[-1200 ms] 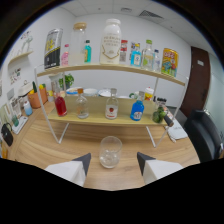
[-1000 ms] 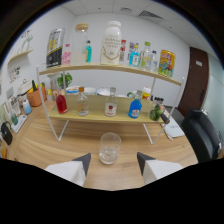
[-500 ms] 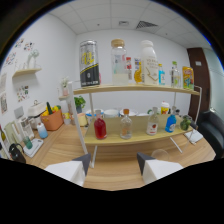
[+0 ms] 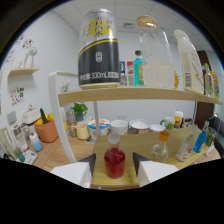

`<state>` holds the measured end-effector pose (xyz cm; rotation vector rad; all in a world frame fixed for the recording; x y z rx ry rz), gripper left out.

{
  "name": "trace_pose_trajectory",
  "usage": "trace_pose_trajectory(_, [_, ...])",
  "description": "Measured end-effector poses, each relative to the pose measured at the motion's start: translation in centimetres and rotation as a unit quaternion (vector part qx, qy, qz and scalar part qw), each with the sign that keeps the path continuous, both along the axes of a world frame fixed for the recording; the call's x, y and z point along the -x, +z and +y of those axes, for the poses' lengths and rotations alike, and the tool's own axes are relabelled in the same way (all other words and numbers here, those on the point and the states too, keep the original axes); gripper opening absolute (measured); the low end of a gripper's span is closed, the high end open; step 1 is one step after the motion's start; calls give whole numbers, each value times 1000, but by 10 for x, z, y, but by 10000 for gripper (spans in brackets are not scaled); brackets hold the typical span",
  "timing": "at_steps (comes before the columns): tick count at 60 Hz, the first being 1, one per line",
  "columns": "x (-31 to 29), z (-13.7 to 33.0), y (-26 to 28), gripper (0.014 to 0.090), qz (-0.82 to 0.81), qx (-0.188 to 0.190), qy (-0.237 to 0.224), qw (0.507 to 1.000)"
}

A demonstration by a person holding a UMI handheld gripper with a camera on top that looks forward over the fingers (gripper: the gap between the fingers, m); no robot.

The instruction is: Make me a cup of Vodka Sunrise.

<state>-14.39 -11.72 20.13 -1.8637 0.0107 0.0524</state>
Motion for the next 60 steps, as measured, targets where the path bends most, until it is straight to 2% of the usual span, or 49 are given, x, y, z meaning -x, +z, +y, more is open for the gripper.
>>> trace_pose_trajectory(7, [0, 13, -7, 434, -21, 4, 1, 1000])
trace_pose_trajectory(10, [-2, 15, -6, 360, -27, -4, -9, 1000])
trace_pose_trajectory(27, [-1, 6, 2, 340, -25, -18, 11, 999])
trace_pose_trajectory(38, [-13, -36, 16, 339, -37, -33, 20, 999])
trace_pose_trajectory(48, [-45, -78, -11, 339, -40, -12, 4, 999])
trace_pose_trajectory(60, [-85, -99, -45, 339, -34, 17, -19, 999])
